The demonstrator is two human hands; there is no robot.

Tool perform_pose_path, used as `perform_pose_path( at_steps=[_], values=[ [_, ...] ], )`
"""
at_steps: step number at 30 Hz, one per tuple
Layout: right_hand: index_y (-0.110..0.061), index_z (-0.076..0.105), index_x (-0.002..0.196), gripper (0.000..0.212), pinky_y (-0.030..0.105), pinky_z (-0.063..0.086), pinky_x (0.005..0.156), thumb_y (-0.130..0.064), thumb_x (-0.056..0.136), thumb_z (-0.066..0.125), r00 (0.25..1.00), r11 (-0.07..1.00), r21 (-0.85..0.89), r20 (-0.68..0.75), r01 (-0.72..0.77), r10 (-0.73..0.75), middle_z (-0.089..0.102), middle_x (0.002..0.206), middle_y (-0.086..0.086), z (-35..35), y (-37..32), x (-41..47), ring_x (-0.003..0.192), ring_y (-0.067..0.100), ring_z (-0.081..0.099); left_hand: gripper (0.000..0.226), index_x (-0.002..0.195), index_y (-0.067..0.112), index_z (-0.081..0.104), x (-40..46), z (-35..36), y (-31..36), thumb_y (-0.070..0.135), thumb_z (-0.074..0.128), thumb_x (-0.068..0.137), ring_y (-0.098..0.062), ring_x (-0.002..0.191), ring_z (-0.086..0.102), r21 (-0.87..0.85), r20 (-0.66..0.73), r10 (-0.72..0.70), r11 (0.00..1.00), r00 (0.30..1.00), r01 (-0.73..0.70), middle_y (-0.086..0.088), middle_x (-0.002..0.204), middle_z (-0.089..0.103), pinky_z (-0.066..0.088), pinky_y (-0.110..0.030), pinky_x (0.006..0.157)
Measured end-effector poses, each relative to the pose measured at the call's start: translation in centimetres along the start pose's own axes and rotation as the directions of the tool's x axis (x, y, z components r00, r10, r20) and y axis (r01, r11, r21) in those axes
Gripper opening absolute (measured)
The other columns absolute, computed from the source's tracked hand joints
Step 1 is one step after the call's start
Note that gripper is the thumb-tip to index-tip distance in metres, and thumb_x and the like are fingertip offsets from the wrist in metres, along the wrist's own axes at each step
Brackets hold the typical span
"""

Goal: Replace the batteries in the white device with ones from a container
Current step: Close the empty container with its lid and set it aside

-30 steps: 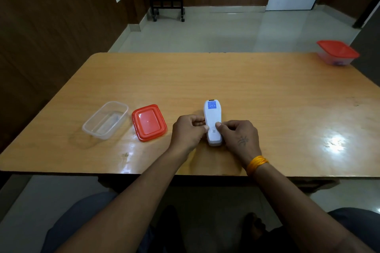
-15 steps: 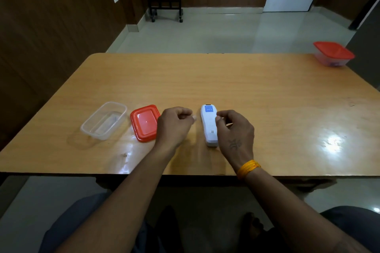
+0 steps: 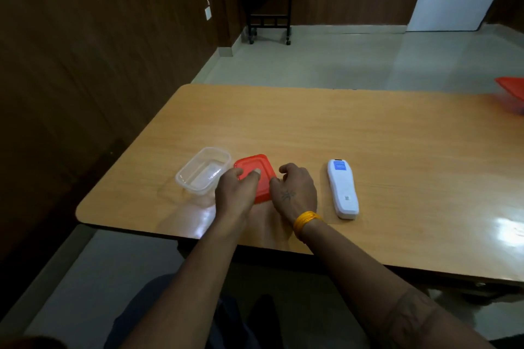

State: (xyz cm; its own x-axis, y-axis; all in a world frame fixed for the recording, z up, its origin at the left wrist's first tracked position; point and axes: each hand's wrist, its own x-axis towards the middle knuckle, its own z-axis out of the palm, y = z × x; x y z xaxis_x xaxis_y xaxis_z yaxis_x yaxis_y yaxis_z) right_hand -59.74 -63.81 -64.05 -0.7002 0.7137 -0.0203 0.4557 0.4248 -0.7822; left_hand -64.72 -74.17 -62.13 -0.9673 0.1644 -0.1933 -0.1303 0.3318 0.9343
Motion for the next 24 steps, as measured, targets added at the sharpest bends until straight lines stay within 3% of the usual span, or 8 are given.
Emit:
perform_pose_path(
  at_steps=[2,6,10,13,16,20,22,24],
  values=[
    [-0.009,0.065,0.13,0.046,0.037,0.049,0.088,-0.037,0.093,0.062,0.998,0.998,-0.041,0.045,-0.042,0.044,0.065,0.127,0.013,0.6,-0.6,0.6,0.114,0.033,0.064,0.085,0.126,0.012,0.072,1.0,0.0,-1.1,0.063,0.058,0.06,-0.032,0.12,0.069,-0.051,0.015,-0.022,0.998,1.0,0.022,-0.014,0.128,0.074,0.055,-0.052,0.105],
    [-0.007,0.075,0.104,0.034,0.037,0.053,0.077,-0.035,0.086,0.067,0.99,0.99,0.021,0.025,-0.137,0.136,0.074,0.104,0.014,0.6,-1.1,0.8,0.092,0.033,0.066,0.081,0.119,0.012,0.075,1.6,0.0,-1.1,0.064,0.059,0.059,-0.032,0.114,0.071,-0.102,0.041,-0.051,0.993,0.998,0.055,-0.015,0.121,0.076,0.058,-0.052,0.101],
    [-0.012,0.074,0.081,0.018,0.038,0.05,0.064,-0.029,0.078,0.068,0.964,0.905,0.334,0.05,-0.263,0.262,0.074,0.079,0.003,0.3,-1.3,0.5,0.073,0.023,0.064,0.06,0.083,0.01,0.074,1.7,-0.9,-0.3,0.064,0.059,0.065,-0.027,0.079,0.067,-0.096,0.053,-0.017,0.995,0.998,0.022,-0.009,0.081,0.072,0.058,-0.05,0.081],
    [-0.012,0.065,0.07,0.018,0.037,0.048,0.053,-0.025,0.081,0.071,0.951,0.78,0.545,0.15,-0.309,0.272,0.066,0.068,0.009,0.0,-1.7,0.0,0.056,0.024,0.058,0.054,0.071,0.017,0.071,1.8,-1.4,-0.1,0.07,0.061,0.062,-0.024,0.07,0.063,-0.108,0.108,-0.024,0.994,0.994,0.036,-0.007,0.07,0.066,0.061,-0.055,0.082],
    [-0.015,0.068,0.078,0.016,0.041,0.058,0.063,-0.025,0.09,0.07,0.984,0.812,0.558,0.142,-0.17,0.108,0.071,0.08,0.007,-0.3,-2.7,-1.0,0.075,0.026,0.067,0.062,0.083,0.008,0.075,1.1,-2.0,1.2,0.069,0.065,0.079,-0.034,0.081,0.077,-0.118,0.142,-0.049,0.991,0.989,0.066,-0.017,0.083,0.076,0.065,-0.056,0.082],
    [-0.024,0.077,0.086,0.015,0.055,0.065,0.077,-0.034,0.082,0.066,0.99,0.847,0.531,0.103,0.031,-0.1,0.077,0.086,-0.002,0.4,-3.7,-2.0,0.092,0.028,0.075,0.029,0.084,0.019,0.078,1.0,-2.6,1.8,0.039,0.064,0.099,-0.032,0.089,0.076,-0.148,0.125,-0.01,0.989,0.992,0.028,-0.01,0.086,0.078,0.067,-0.05,0.075],
    [-0.027,0.077,0.09,0.013,0.051,0.064,0.08,-0.03,0.085,0.065,0.989,0.867,0.489,0.052,0.097,-0.14,0.077,0.088,-0.006,0.6,-4.2,-2.0,0.092,0.02,0.074,0.026,0.081,0.022,0.076,1.5,-3.2,1.6,0.03,0.06,0.1,-0.027,0.086,0.073,-0.068,0.063,0.07,0.996,0.996,-0.066,-0.005,0.084,0.076,0.063,-0.037,0.075],
    [-0.025,0.075,0.096,0.009,0.041,0.061,0.083,-0.027,0.089,0.069,0.986,0.92,0.357,-0.105,0.159,-0.13,0.073,0.089,-0.011,0.4,-4.4,-1.7,0.089,0.012,0.069,0.025,0.087,0.019,0.077,2.2,-4.2,1.7,0.035,0.058,0.093,-0.029,0.089,0.074,-0.051,0.019,0.107,0.993,0.994,-0.106,-0.004,0.089,0.078,0.064,-0.047,0.084]
  ],
)
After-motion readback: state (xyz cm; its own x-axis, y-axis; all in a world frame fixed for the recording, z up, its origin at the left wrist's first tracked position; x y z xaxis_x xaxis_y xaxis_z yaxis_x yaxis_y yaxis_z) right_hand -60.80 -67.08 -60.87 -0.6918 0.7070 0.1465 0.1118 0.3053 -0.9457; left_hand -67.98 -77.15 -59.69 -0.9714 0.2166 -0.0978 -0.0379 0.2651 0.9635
